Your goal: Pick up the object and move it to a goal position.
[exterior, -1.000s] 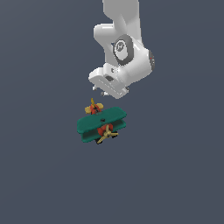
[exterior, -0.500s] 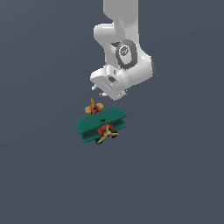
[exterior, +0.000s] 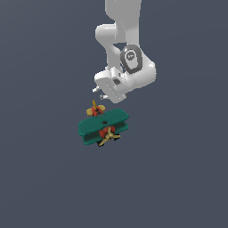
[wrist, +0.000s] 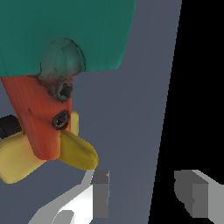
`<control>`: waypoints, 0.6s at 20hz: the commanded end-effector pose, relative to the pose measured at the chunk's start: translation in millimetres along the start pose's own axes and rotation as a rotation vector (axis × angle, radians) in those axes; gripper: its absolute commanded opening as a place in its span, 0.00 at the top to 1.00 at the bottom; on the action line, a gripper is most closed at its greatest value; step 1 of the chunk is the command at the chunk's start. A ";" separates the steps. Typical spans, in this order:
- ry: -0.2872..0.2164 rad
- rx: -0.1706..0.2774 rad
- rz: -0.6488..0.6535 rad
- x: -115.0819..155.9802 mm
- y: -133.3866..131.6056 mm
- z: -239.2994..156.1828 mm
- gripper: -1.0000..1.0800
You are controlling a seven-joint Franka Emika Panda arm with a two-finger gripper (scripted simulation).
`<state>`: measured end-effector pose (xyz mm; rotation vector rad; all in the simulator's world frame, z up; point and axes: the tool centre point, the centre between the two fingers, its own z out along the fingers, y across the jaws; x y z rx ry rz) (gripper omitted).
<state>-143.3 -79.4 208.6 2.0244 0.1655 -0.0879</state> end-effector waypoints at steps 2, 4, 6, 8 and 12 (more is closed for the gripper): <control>0.029 -0.045 0.005 1.5 0.1 0.8 0.38; 0.047 -0.069 0.007 2.4 0.1 1.1 0.38; 0.066 -0.093 0.010 3.5 0.0 1.1 0.38; 0.085 -0.117 0.014 4.7 -0.1 1.0 0.38; 0.127 -0.162 0.021 7.5 -0.4 0.2 0.38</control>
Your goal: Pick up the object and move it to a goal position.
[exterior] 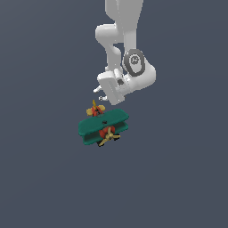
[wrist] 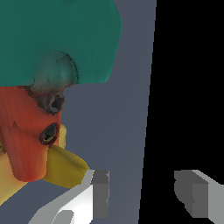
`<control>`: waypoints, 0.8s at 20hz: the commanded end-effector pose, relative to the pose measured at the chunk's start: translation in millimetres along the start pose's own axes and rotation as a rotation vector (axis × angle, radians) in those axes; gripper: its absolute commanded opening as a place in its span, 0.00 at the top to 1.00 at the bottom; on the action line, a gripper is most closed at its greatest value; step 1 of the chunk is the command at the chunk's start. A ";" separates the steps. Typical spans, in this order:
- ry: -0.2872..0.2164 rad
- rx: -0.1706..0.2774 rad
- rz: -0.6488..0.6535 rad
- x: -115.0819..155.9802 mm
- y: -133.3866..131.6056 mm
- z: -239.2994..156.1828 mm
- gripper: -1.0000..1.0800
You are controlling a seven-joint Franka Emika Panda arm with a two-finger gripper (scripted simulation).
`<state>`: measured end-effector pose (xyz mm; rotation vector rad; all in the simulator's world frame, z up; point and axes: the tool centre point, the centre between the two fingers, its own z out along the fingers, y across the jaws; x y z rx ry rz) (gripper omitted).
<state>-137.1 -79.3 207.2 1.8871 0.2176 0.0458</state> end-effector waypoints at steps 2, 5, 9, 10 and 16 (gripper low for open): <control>0.038 -0.039 0.007 2.8 -0.3 -0.8 0.38; 0.073 -0.070 0.014 5.3 -0.7 -2.0 0.38; 0.121 -0.109 0.024 9.1 -1.4 -4.1 0.38; 0.134 -0.118 0.026 10.1 -1.6 -4.8 0.38; 0.213 -0.169 0.044 16.5 -3.4 -9.8 0.38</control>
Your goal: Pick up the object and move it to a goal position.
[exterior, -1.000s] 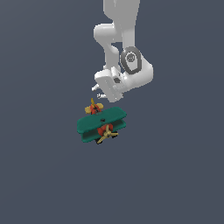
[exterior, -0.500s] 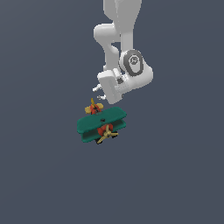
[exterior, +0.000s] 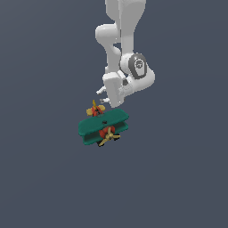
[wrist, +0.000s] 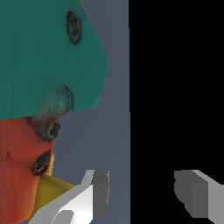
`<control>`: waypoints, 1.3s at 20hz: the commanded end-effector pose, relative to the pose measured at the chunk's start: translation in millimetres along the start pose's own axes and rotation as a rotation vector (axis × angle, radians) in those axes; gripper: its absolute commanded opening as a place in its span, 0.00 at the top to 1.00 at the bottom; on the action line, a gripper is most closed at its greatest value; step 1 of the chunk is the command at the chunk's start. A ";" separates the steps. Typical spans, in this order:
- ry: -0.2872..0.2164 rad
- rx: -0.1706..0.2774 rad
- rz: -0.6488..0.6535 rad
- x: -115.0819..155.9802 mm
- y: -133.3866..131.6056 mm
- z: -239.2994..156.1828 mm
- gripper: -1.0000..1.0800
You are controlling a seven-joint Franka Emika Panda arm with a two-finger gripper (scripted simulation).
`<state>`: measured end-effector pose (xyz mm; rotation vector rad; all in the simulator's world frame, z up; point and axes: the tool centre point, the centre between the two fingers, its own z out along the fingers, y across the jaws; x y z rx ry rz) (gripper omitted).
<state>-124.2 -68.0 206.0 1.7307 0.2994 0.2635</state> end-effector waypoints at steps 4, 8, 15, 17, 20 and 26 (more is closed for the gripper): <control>0.076 -0.043 0.019 7.2 -1.5 -4.7 0.38; 0.125 -0.066 0.032 11.9 -2.6 -8.4 0.38; 0.186 -0.091 0.049 17.7 -4.3 -13.7 0.38; 0.198 -0.095 0.053 19.0 -4.4 -14.9 0.38; 0.210 -0.100 0.055 19.9 -5.3 -15.8 0.38; 0.234 -0.115 0.044 19.8 -11.7 -16.0 0.38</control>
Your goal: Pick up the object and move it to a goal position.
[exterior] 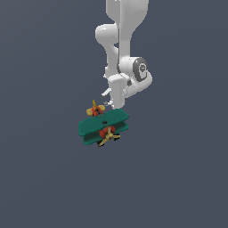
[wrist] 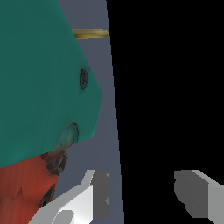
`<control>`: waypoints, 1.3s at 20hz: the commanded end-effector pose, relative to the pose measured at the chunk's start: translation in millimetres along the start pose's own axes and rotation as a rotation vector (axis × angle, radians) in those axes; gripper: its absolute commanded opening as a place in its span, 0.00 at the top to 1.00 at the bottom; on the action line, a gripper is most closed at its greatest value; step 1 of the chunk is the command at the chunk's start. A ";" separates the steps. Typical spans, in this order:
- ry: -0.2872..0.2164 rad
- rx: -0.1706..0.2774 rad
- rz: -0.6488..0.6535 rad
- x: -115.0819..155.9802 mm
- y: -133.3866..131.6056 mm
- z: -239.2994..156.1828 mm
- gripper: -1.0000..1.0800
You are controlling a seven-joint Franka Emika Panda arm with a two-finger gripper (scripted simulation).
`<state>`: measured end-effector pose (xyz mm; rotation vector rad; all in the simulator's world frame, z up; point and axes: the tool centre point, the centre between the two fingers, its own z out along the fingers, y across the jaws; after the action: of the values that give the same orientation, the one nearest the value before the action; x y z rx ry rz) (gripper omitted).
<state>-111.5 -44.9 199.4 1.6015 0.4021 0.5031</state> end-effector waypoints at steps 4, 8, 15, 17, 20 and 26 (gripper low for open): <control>0.037 -0.018 -0.015 0.0 -8.7 -1.8 0.38; 0.079 -0.036 -0.029 0.0 -18.0 -4.1 0.38; 0.173 -0.069 -0.058 0.4 -37.8 -10.7 0.38; 0.197 -0.076 -0.064 0.5 -42.5 -12.5 0.38; 0.227 -0.084 -0.071 0.6 -48.5 -15.1 0.38; 0.265 -0.093 -0.081 0.1 -56.1 -18.1 0.38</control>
<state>-118.6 -24.9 146.2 1.4316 0.6243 0.6609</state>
